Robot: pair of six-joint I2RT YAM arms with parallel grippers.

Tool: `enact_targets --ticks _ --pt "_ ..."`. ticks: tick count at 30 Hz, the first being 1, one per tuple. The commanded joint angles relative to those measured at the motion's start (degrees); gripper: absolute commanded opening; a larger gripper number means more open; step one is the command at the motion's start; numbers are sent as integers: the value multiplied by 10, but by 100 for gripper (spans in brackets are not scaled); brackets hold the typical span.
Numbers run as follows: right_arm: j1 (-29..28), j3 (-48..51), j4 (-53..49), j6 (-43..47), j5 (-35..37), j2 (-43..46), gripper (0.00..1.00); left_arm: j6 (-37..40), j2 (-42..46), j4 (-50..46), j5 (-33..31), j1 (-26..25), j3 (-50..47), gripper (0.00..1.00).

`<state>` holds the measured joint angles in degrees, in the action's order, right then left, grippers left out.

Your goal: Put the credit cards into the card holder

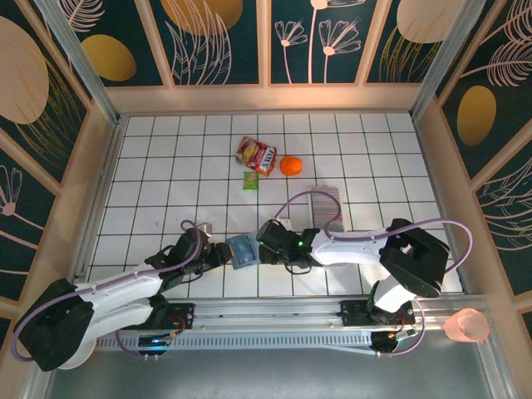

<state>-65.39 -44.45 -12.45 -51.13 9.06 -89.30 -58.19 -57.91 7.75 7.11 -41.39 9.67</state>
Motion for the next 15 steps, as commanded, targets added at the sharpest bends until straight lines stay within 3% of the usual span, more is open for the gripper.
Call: enact_targets --ticks 1,15 --pt "-6 -22 -24 -11 36 26 48 -3 -17 13 12 -3 -1 36" --pt "-12 -36 8 -21 17 -33 50 -3 -25 13 11 -3 3 35"
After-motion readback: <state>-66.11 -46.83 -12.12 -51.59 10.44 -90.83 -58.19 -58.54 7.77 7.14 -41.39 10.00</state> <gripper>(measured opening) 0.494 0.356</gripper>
